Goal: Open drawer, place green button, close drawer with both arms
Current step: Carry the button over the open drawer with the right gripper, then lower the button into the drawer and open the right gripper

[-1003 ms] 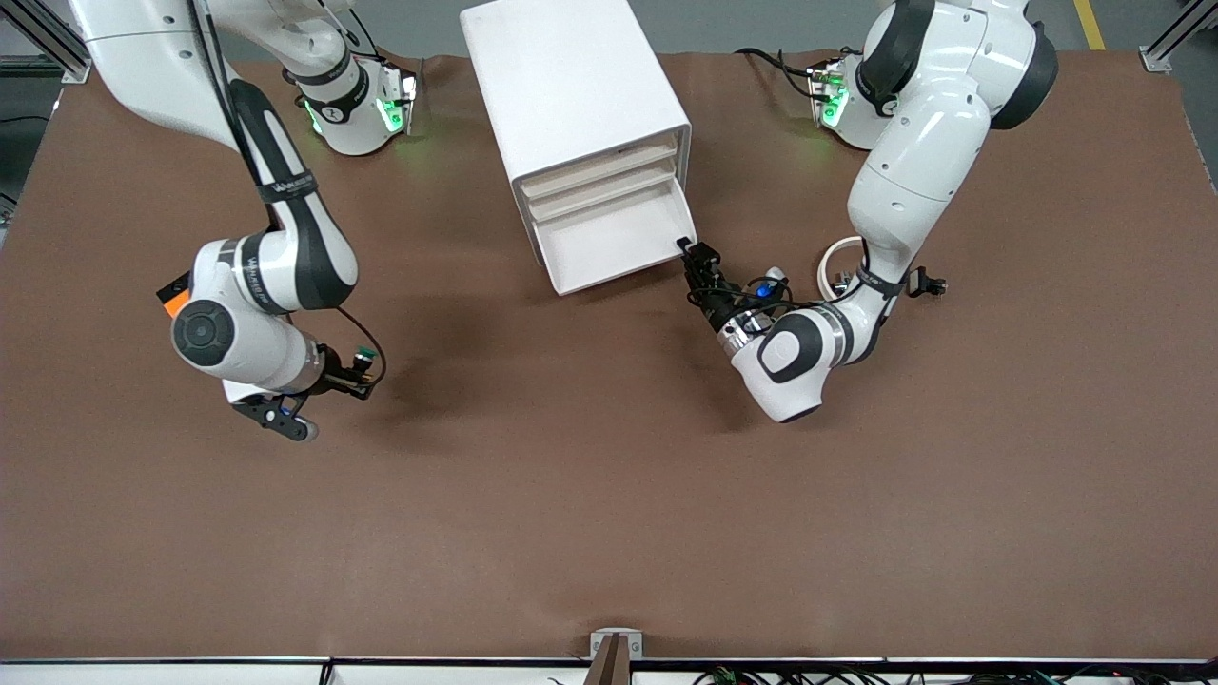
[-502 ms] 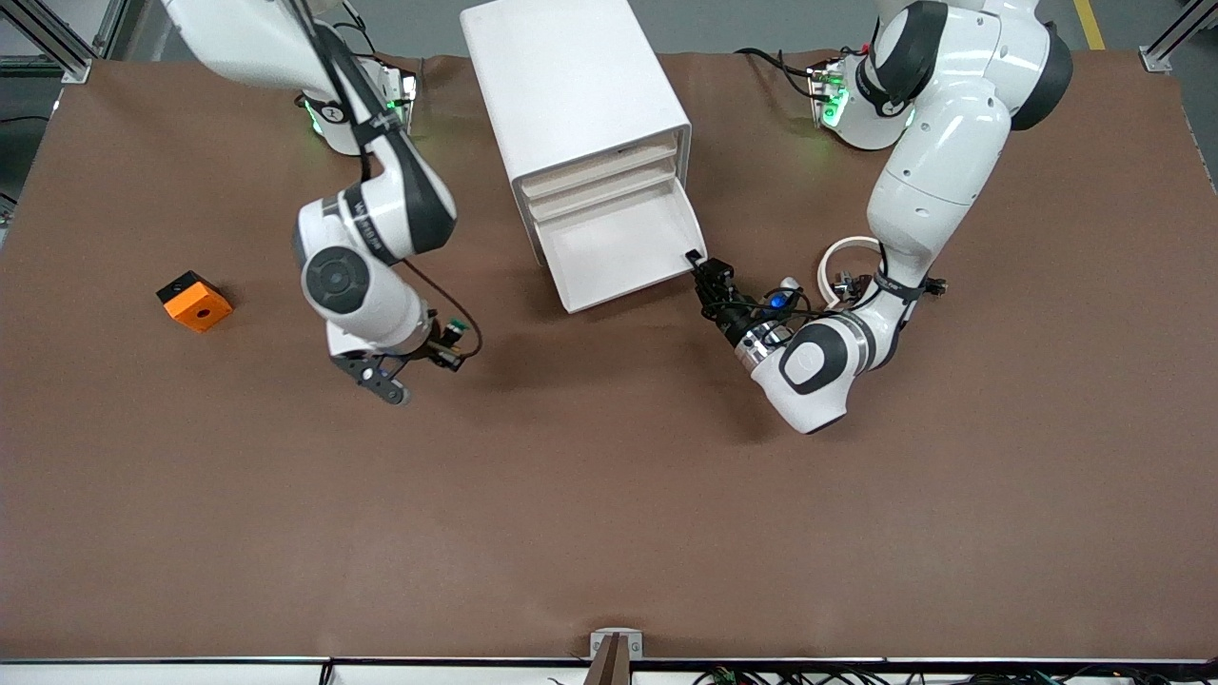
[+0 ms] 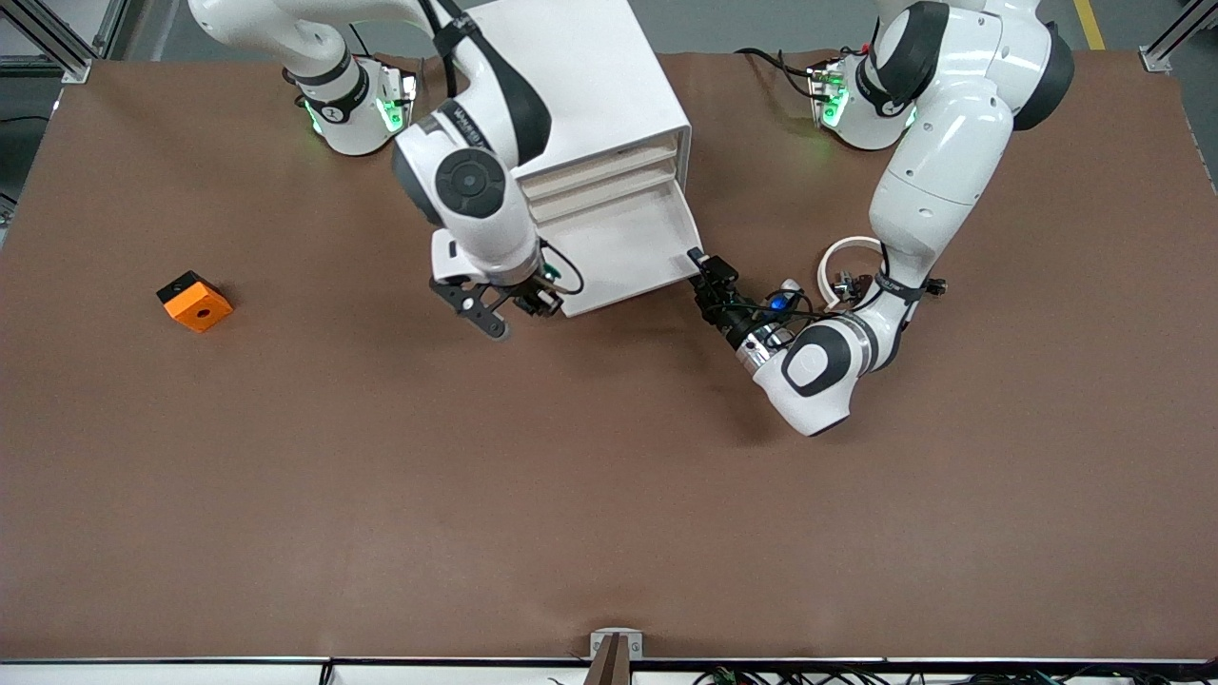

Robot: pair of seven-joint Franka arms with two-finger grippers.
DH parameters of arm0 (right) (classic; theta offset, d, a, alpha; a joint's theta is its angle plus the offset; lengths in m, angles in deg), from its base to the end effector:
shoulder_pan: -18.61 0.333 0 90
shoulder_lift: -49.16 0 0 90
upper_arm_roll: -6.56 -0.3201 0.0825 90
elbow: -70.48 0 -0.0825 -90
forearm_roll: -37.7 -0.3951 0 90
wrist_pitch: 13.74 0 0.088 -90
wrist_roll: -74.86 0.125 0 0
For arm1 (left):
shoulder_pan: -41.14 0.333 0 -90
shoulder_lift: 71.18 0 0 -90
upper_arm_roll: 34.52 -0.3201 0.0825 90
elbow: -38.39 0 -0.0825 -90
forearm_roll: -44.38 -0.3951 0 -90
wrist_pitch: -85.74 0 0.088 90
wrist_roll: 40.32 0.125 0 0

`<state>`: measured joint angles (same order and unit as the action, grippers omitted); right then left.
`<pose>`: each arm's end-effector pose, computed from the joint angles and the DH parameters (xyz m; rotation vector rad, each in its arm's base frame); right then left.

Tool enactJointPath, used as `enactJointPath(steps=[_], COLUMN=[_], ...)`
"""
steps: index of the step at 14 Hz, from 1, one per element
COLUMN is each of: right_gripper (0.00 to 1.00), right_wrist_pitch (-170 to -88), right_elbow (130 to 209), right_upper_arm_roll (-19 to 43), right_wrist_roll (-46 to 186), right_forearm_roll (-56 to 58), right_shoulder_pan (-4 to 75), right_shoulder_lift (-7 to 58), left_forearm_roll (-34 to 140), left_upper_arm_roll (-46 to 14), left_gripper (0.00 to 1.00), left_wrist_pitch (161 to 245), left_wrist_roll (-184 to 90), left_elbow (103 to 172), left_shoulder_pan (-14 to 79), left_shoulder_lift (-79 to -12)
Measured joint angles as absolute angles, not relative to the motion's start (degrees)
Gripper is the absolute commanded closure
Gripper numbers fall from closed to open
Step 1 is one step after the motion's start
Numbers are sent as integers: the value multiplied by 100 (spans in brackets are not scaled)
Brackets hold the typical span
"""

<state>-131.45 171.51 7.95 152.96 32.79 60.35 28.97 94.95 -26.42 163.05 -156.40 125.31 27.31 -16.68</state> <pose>0.4900 0.4254 0.3408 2.9310 -1.0696 -0.1375 0.5131 -0.3153 0.1096 -1.0879 -1.7017 1.6106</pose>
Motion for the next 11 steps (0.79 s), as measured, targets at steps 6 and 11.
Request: enactJointPath(steps=[6, 11], right_gripper=[100, 100], right_wrist_pitch=[-13226, -13943], right_elbow=[17165, 17183], right_upper_arm_roll=[798, 802], right_wrist_roll=[16245, 16699], right_forearm_roll=[3279, 3279], right_shoulder_pan=[6755, 7219], right_shoulder_lift=[2839, 2580], left_forearm_roll=[9043, 8465], left_upper_arm_roll=[-2641, -2641], left_gripper=[0, 0], left_wrist_pitch=[16522, 16655], left_wrist_roll=[-14906, -13756], left_elbow=[11920, 11684], left_shoulder_pan=[2801, 2855], left_shoulder_lift=[-1793, -2102])
